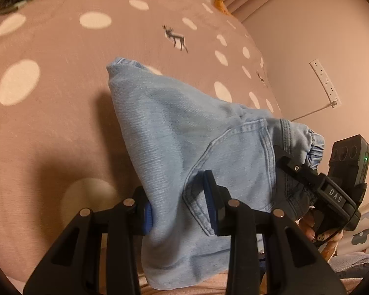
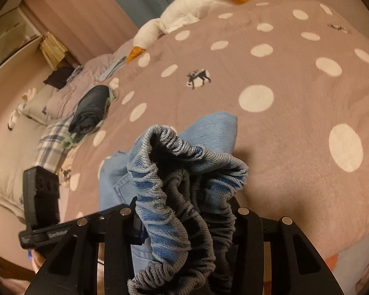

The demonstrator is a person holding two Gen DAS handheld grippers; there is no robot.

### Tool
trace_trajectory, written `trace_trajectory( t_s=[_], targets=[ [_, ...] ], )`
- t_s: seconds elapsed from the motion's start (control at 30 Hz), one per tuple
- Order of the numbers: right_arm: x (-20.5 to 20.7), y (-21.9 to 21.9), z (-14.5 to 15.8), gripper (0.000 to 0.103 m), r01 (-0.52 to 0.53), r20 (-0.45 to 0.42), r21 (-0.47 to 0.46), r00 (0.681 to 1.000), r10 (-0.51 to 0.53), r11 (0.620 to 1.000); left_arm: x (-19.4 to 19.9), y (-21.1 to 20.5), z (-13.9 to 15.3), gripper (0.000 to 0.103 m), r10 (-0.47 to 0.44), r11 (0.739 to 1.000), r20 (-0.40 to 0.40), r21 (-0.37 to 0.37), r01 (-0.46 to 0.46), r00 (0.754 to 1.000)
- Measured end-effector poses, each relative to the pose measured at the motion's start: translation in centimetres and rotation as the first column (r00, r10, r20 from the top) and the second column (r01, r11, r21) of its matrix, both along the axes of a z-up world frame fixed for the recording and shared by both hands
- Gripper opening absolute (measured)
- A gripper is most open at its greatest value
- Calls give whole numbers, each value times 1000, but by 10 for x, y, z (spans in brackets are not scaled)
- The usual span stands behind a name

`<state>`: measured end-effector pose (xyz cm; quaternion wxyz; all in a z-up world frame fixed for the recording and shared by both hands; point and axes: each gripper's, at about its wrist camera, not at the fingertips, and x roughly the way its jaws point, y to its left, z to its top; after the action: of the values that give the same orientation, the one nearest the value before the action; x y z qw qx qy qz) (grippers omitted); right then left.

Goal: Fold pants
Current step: 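Lower the waistband onto the folded stack and open the right gripper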

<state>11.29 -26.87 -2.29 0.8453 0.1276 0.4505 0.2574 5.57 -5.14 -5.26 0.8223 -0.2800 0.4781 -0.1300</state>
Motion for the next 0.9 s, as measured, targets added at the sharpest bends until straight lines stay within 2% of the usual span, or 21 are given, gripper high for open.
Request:
trace_trajectory(
  t_s=[0.13, 0.4, 0.5, 0.67, 0.8, 0.9],
  targets=[
    [6, 14, 10, 45, -3, 26, -13, 1000, 3, 1000, 1, 7, 17, 33, 6, 1000, 42, 31, -8, 999],
    [28, 40, 25, 45, -38, 96, -48, 994, 43, 998, 21, 29, 30, 33, 46, 996, 93, 75, -53, 995],
    [43, 49, 23, 45, -47, 98, -46, 994, 51, 998, 36, 36, 31, 33, 58, 991, 104, 118, -70, 993],
    [78, 65, 0, 45, -62, 30, -62, 997, 64, 996, 69, 49, 9, 33, 82, 986, 47, 145, -88, 996],
    [96, 76, -30, 46, -69, -46, -131, 997, 63, 989, 91, 55, -18, 30, 97, 977, -33, 195, -89, 995],
    [104, 78, -52, 48, -46, -85, -190, 996, 31, 981, 100, 58, -30, 37, 103, 972, -65, 220, -86, 993]
  ],
)
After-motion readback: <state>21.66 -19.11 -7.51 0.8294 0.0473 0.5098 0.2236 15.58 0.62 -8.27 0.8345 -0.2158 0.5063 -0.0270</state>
